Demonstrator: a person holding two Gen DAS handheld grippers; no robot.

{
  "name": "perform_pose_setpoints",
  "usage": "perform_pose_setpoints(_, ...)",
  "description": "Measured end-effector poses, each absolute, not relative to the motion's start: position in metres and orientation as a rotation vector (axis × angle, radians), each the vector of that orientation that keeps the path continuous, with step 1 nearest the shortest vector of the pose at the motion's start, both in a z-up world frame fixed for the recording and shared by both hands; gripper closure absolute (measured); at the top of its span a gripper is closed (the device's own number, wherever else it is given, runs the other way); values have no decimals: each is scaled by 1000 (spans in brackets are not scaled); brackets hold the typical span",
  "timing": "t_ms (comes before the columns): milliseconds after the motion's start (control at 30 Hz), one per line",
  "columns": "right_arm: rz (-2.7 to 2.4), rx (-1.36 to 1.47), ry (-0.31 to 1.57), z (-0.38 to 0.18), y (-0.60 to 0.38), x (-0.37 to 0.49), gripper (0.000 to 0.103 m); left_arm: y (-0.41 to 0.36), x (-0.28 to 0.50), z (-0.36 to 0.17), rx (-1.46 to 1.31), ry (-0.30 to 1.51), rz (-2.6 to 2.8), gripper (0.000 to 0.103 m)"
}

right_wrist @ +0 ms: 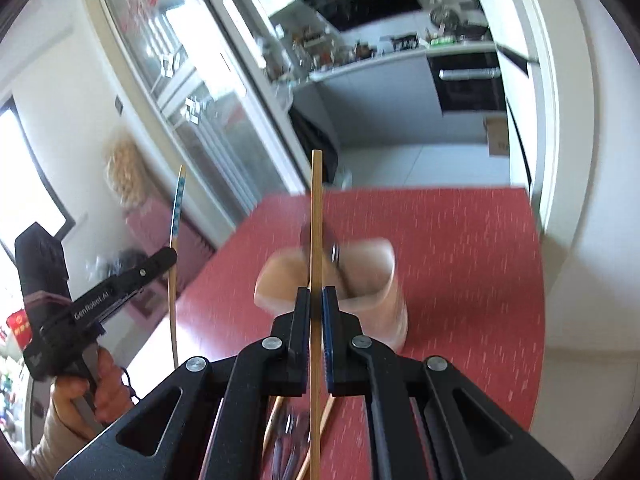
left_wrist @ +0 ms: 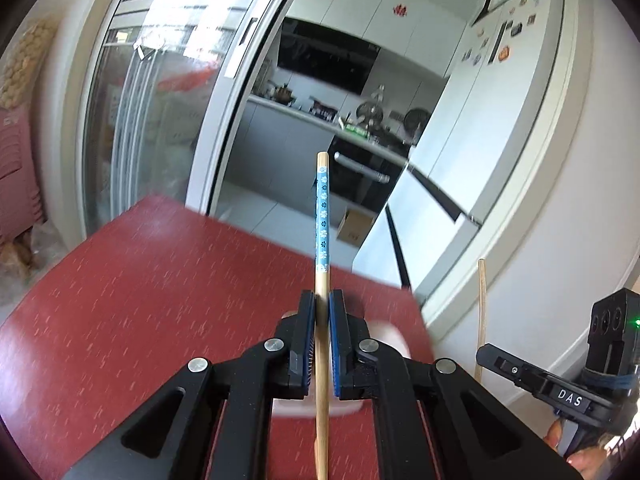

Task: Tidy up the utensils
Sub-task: 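Carry the chopstick with the right gripper and drop it into the pink caddy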

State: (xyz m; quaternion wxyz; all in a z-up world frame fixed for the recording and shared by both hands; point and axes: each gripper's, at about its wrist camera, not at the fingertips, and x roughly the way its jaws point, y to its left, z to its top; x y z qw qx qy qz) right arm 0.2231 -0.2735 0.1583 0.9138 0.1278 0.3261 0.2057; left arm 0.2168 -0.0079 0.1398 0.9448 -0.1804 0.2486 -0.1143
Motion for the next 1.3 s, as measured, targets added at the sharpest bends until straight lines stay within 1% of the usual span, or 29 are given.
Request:
perform_pose_setpoints(267, 398, 275, 573, 182, -267, 283, 97, -21, 285, 140, -349, 430, -201, 66)
perform_pose_setpoints(400, 384, 221, 488, 187, -254, 300, 97, -22, 312, 133, -357, 401, -177, 66)
perform_pose_setpoints(600, 360, 96, 397, 168, -225, 315, 97, -24, 333, 111, -344, 373, -155, 66)
perform_pose_setpoints(833, 350, -28, 348, 137, -203, 319, 97, -31, 335, 86, -296, 337, -143, 66)
perform_pose_setpoints(1067, 344, -129, 312, 110, -193, 297, 97, -43, 314, 68, -212, 327, -138, 66)
perform_pose_setpoints(1300, 353, -167, 347, 96, -188, 288, 97, -51, 296, 60, -154, 355, -148, 66)
